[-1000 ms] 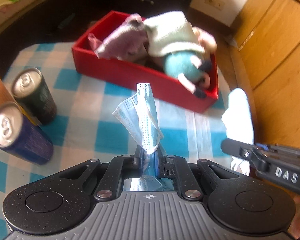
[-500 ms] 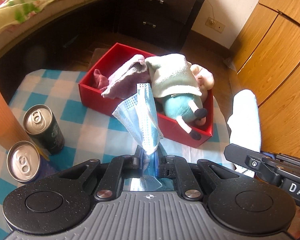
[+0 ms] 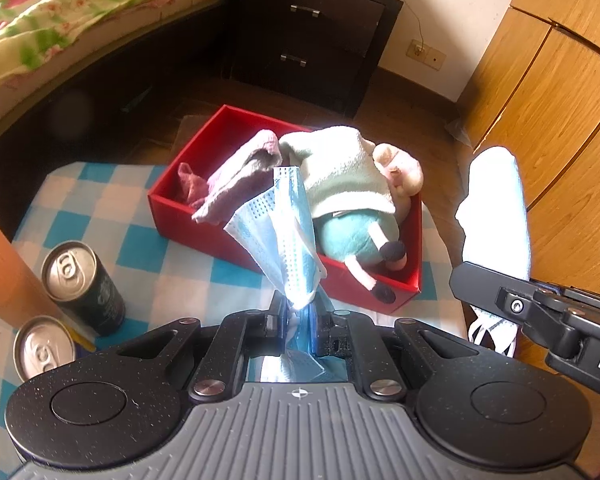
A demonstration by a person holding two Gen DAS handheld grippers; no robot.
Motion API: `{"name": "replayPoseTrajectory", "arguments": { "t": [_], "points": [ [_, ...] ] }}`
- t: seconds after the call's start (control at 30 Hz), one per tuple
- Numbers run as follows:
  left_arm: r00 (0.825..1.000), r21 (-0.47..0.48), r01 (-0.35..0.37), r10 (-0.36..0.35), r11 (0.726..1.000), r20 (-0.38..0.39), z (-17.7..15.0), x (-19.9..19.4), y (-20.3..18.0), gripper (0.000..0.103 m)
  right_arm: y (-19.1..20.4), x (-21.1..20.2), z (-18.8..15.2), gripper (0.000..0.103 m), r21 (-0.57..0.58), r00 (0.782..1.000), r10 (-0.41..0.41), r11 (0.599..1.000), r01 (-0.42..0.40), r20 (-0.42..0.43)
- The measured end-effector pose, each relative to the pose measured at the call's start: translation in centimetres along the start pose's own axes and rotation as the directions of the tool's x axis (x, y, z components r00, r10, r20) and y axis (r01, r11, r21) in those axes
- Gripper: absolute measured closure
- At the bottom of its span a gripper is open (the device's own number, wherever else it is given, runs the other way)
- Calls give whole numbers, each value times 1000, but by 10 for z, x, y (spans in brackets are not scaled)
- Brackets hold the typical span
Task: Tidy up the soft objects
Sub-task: 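Carry the mask with the left tool while the right tool carries its mask over the box, then open the left tool to drop the mask while the right tool releases its mask into the box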
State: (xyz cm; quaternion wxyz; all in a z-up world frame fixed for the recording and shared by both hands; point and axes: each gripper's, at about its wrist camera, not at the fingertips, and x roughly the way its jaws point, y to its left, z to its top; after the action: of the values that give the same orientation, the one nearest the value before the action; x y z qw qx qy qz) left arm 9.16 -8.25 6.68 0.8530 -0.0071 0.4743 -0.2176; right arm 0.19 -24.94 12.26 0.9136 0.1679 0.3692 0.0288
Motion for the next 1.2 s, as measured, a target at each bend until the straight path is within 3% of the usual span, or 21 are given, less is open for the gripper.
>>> {"name": "replayPoseTrajectory", "arguments": {
  "t": [0.63,1.2],
  "points": [
    [998,34,-45,44,998,36,13,5,-5,95,-6,10,8,103,3,1000,-10,1000,10,10],
    [998,39,-32,29,999,62,44,33,-1,94,-27,43,40,103,34,998,-23,999,21,66]
  ]
}}
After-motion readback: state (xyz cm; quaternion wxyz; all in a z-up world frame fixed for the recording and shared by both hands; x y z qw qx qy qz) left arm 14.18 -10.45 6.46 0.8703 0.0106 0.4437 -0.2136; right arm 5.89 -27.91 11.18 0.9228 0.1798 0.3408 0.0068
